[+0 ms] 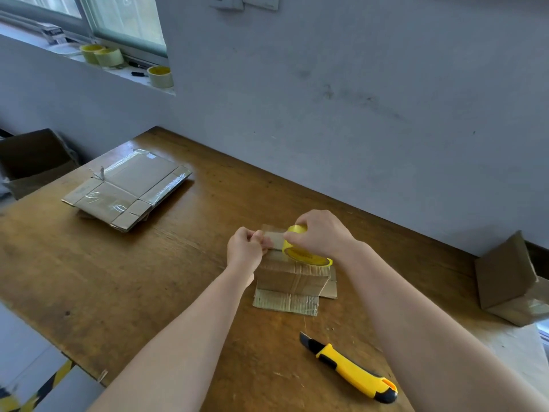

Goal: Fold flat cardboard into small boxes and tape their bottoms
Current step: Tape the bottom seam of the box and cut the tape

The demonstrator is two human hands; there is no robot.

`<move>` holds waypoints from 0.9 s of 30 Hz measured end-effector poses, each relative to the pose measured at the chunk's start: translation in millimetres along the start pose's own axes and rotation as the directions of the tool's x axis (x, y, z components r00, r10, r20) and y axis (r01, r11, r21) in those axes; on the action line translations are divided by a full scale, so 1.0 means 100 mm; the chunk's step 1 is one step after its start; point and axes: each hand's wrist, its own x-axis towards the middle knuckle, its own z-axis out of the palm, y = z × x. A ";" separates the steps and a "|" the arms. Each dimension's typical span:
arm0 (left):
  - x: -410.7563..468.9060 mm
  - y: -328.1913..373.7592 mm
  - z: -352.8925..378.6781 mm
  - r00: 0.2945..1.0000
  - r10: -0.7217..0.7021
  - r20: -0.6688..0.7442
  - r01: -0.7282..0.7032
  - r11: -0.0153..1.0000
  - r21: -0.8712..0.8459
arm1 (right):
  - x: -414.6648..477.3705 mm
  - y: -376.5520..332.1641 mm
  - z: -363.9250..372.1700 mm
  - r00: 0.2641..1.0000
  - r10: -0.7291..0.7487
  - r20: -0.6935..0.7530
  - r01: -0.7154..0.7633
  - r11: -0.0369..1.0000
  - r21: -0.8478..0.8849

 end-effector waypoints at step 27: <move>0.13 -0.09 -0.08 0.986 -0.150 -0.078 0.158 0.982 0.106 | 0.09 -0.03 0.20 0.997 0.026 -0.073 -0.042 0.970 -0.238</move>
